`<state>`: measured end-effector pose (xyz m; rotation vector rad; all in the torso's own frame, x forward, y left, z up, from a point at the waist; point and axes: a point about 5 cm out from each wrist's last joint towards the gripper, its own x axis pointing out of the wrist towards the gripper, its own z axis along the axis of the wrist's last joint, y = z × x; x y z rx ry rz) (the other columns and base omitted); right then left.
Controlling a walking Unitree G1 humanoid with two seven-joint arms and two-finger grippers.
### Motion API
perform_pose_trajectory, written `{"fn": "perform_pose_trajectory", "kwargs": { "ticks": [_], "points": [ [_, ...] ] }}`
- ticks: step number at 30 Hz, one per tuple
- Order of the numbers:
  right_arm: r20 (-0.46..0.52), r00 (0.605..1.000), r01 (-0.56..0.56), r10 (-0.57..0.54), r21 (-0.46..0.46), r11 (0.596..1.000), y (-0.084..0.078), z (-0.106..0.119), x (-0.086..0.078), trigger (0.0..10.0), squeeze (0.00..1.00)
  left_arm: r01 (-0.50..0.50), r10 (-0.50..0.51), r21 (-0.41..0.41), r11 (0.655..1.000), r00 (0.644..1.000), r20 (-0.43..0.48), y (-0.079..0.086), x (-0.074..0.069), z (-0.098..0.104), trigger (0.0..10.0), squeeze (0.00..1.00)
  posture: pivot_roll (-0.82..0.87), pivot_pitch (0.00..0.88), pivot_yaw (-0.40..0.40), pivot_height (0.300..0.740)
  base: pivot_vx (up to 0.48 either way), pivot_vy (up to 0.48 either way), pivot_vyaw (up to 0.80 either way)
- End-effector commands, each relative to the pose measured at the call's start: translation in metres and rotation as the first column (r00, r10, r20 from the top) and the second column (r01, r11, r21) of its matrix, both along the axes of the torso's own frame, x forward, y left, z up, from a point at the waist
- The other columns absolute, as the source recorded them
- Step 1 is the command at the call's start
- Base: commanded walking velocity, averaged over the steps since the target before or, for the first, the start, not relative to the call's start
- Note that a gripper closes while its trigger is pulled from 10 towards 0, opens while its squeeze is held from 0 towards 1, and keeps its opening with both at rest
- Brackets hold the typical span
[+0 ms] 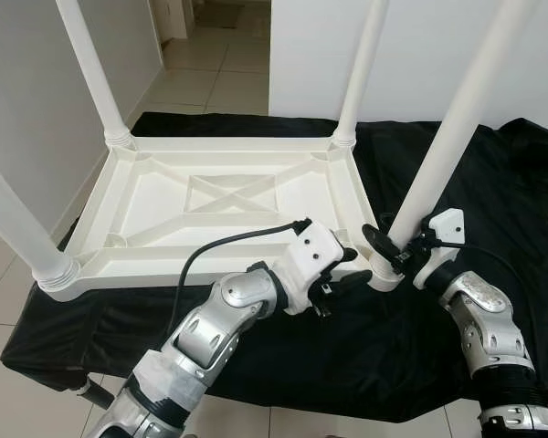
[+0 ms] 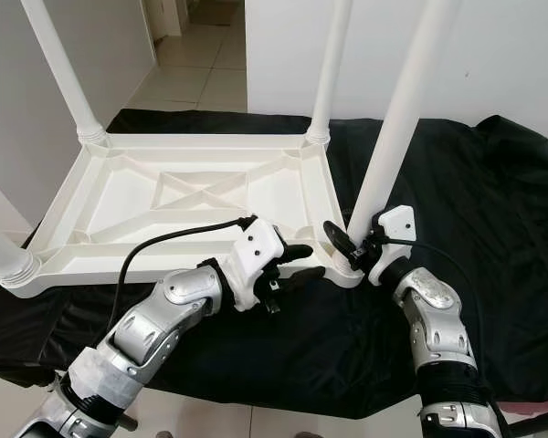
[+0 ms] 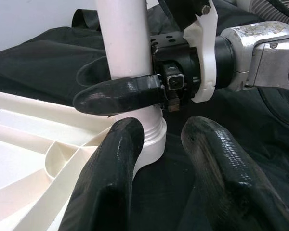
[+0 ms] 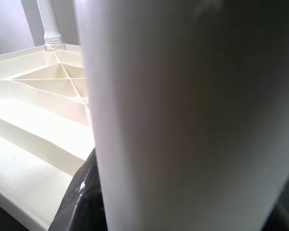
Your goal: Building children table
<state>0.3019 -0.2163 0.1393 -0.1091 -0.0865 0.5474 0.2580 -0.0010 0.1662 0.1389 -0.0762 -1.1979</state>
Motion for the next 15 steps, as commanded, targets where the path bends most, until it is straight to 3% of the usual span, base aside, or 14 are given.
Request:
{"fn": "perform_pose_trajectory", "kwargs": {
  "ticks": [1, 4, 5, 6, 7, 12, 13, 15],
  "points": [
    [-0.017, 0.999, -0.032, 0.032, -0.005, 0.999, 0.002, -0.004, -0.002, 0.0, 0.00, 0.004, -0.004, 0.013, 1.000, 1.000, 0.007, 0.000, 0.002, -0.001, 10.0, 0.00, -0.11, 0.000, 0.002, 0.740, 0.000, 0.000, 0.00],
    [-0.024, 0.999, -0.034, 0.034, 0.008, 0.999, 0.000, -0.006, -0.004, 0.0, 0.00, 0.001, -0.001, 0.012, 1.000, 1.000, 0.006, 0.000, 0.002, -0.002, 10.0, 0.00, -0.11, 0.000, 0.003, 0.740, 0.000, 0.000, 0.00],
    [-0.036, 0.999, -0.004, 0.005, 0.035, 0.999, -0.003, -0.011, -0.010, 1.6, 0.00, 0.003, -0.003, 0.010, 1.000, 1.000, 0.005, -0.001, 0.001, -0.001, 10.0, 0.00, -0.12, 0.000, 0.008, 0.740, 0.000, 0.000, 0.00],
    [-0.039, 0.999, 0.010, -0.008, 0.038, 0.999, -0.003, -0.012, -0.013, 5.0, 0.00, 0.005, -0.005, 0.009, 1.000, 1.000, 0.004, -0.002, 0.002, -0.001, 10.0, 0.00, -0.12, 0.000, 0.008, 0.740, 0.000, 0.000, 0.00],
    [-0.040, 0.999, 0.021, -0.019, 0.040, 0.999, -0.002, -0.012, -0.015, 10.0, 0.00, 0.006, -0.006, 0.008, 1.000, 1.000, 0.004, -0.002, 0.002, -0.001, 10.0, 0.00, -0.12, 0.000, 0.009, 0.740, 0.000, 0.000, 0.00],
    [-0.046, 0.997, 0.067, -0.064, 0.058, 0.996, -0.001, -0.014, -0.017, 10.0, 0.00, 0.007, -0.008, 0.007, 1.000, 1.000, 0.003, -0.003, 0.002, -0.001, 10.0, 0.00, -0.12, 0.000, 0.010, 0.740, 0.000, 0.000, 0.00],
    [-0.058, 0.983, 0.177, -0.175, 0.019, 0.984, -0.001, -0.019, -0.018, 10.0, 0.00, 0.009, -0.009, 0.008, 1.000, 1.000, -0.001, -0.003, 0.003, -0.002, 10.0, 0.00, -0.13, 0.000, 0.012, 0.740, 0.000, 0.000, 0.00],
    [-0.058, 0.983, 0.177, -0.175, 0.019, 0.984, -0.001, -0.019, -0.018, 10.0, 0.00, 0.009, -0.009, 0.008, 1.000, 1.000, -0.001, -0.003, 0.003, -0.002, 10.0, 0.00, -0.13, 0.000, 0.012, 0.740, 0.000, 0.000, 0.00]
  ]
}}
